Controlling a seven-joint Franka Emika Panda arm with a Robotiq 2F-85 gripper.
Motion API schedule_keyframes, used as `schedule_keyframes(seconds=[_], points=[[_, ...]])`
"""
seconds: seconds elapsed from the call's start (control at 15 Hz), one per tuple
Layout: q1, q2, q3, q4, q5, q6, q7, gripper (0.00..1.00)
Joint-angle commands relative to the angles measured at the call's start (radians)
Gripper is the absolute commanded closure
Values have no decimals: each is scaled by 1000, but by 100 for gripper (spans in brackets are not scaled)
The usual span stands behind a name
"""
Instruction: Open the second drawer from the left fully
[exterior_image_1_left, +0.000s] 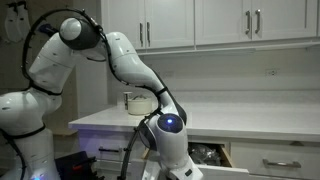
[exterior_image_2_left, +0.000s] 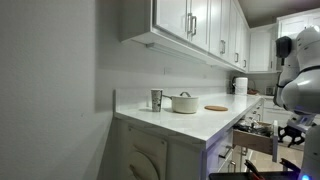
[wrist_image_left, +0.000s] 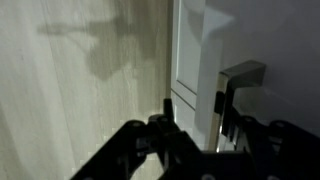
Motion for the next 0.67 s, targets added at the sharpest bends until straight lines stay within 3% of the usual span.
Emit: schedule_keyframes(seconds=[0.0, 0.27, 0.33, 0.4, 0.6], points=[[37, -49, -30, -35, -55, 135, 55, 24], [27, -56, -38, -39, -58, 128, 47, 24], [23, -58, -41, -40, -59, 125, 43, 55], [18, -60, -44, -42, -60, 122, 38, 60], [5, -66, -56, -47, -59, 107, 16, 45]])
